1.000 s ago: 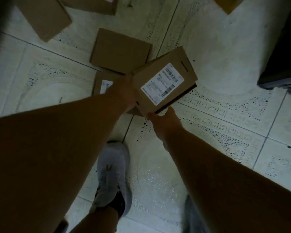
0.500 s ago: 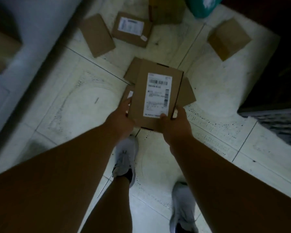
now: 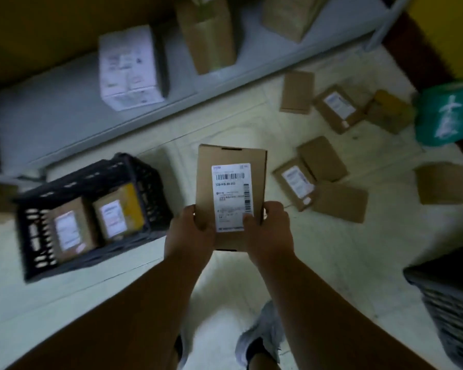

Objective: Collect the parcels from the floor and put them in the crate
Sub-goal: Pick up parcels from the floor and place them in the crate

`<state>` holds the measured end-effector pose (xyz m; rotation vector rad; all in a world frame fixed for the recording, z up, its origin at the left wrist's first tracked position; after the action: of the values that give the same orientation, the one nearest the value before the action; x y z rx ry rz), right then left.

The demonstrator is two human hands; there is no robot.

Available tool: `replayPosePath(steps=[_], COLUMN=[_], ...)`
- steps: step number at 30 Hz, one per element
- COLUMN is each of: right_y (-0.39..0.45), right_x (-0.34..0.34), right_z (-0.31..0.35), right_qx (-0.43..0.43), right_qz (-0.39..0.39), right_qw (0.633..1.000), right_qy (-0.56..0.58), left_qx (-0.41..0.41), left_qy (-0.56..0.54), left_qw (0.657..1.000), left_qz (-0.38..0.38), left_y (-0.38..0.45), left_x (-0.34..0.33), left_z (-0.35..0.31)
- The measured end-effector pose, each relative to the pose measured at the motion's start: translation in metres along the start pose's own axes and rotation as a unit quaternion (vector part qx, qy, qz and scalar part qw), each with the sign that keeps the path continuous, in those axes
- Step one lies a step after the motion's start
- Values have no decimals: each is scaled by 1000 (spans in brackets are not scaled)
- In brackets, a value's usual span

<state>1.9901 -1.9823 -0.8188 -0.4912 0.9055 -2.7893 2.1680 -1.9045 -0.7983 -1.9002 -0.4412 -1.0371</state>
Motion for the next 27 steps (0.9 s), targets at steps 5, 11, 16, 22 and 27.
replayPosePath(steps=[5,11,16,22,27], right_y=[-31,-70,-104,-99,-48], right_x=[-101,-208,-315,-443,-502], right_z=[3,-4,-1,-7,-30], right_qx=[40,63,31,0,21], right_qz=[48,52,30,45,71], right_qw=[997,989,983,978,965], right_qy=[-37,-125,-180,-204,-253], left_qx=[66,93,101,75,58], left_qy=[7,-56,-49,6,13], left_qw=[997,994,994,996,994], left_qz=[-38,-16,-7,49,91], left_y=[24,51,81,155,223], left_x=[28,44,103,135,110], left_z=[104,214,310,403,427])
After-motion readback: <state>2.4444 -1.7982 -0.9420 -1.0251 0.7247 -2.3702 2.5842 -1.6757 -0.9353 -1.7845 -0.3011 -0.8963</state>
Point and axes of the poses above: each hand's wrist, its own y-axis towards the middle knuckle, its own x-axis out of the back of the hand, z = x × y, the point moved 9 cm from there along y, towards the middle knuckle, and after that the axes turned 14 degrees about y, right-handed, at the moved point
